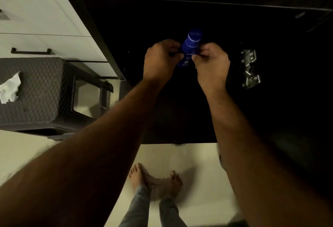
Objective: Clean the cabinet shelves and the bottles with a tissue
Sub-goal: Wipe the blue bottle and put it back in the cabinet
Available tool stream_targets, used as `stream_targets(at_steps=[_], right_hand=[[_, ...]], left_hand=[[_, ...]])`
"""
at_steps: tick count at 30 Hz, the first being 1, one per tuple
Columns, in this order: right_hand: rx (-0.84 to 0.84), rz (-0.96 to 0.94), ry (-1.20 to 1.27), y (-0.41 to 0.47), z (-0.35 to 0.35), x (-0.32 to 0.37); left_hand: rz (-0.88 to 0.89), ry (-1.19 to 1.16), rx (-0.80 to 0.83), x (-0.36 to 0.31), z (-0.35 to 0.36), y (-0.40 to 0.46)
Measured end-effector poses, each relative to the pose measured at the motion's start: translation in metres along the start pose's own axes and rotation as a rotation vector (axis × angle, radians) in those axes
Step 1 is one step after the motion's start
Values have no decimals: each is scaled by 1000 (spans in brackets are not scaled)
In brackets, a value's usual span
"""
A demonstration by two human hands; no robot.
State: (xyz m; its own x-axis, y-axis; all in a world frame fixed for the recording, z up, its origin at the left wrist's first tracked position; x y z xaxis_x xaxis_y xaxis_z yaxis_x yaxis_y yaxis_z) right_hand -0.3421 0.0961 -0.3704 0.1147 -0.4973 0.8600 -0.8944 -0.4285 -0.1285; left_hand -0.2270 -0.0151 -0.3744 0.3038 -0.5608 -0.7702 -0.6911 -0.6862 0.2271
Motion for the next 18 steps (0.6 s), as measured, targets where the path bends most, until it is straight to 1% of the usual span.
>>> stream_targets(at_steps=[9, 18], right_hand=[[-5, -6, -84, 20, 10, -6], [-12, -9, -99, 25, 12, -12]], left_hand=[[-87, -62, 36, 20, 13, 19], [-100, -48, 59, 26, 22, 17]])
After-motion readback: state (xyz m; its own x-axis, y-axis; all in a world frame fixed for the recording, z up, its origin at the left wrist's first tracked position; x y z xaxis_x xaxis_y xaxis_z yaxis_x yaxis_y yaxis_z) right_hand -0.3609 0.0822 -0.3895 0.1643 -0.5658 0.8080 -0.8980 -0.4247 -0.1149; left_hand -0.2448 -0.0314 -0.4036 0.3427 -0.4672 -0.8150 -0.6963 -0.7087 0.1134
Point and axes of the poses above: each hand's wrist, its own y-axis towards the middle knuckle, its own z-axis out of the palm, x = y × z, the point moved 7 cm from there along y, towards the middle knuckle, and after that the axes turned 13 degrees about z, right-handed, at the moved point
